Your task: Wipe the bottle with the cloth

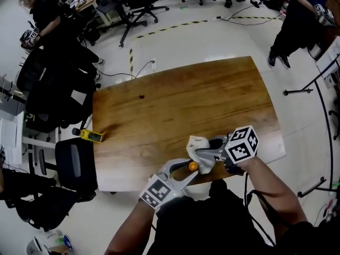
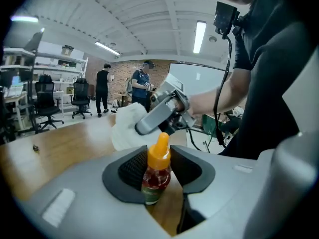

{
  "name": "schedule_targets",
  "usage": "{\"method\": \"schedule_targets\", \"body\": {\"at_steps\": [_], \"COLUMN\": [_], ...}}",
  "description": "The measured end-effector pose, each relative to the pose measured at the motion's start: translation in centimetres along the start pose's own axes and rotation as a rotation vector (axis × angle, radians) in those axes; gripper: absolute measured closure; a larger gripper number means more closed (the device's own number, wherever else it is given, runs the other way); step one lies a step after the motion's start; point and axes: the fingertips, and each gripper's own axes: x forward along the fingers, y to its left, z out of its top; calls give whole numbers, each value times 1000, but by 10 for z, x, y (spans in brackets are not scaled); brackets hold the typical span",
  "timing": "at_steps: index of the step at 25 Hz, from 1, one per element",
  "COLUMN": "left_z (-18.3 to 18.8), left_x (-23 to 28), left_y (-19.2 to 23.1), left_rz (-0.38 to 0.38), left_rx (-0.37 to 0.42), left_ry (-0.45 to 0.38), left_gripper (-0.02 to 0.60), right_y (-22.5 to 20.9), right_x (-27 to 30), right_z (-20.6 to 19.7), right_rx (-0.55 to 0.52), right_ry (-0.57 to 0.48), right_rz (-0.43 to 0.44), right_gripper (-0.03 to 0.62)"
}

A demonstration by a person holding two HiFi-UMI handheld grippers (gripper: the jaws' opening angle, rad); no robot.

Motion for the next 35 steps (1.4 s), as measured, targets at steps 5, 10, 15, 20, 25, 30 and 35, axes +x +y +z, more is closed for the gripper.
{"method": "schedule_targets", "body": {"at_steps": [5, 10, 15, 20, 25, 30, 35], "left_z": [5, 1, -2, 1, 2, 2, 6], "left_x": [0, -1, -3, -1, 1, -1, -4], "left_y": [1, 3, 6, 6, 5, 6, 6], "left_rz": [33, 61, 83, 89, 90, 81, 73], "left_rx": [1, -38, -51, -59, -54, -49, -37], "left_ry": [7, -12, -21, -29, -42, -54, -87], "left_gripper": [426, 423, 423, 422, 422, 422, 423], "right_y": [0, -14, -32, -53, -68, -70, -15], "right_x": [48, 78, 93, 100, 106, 98, 26], "right_z": [-12, -30, -46, -63, -69, -52, 32], "right_rx": [-80, -60, -19, -102, -310, -364, -280], "right_ry": [293, 437, 509, 581, 597, 468, 77], "right_rz": [169, 232, 242, 149, -4, -111, -132], "right_gripper": [517, 517, 517, 517, 517, 517, 517]}}
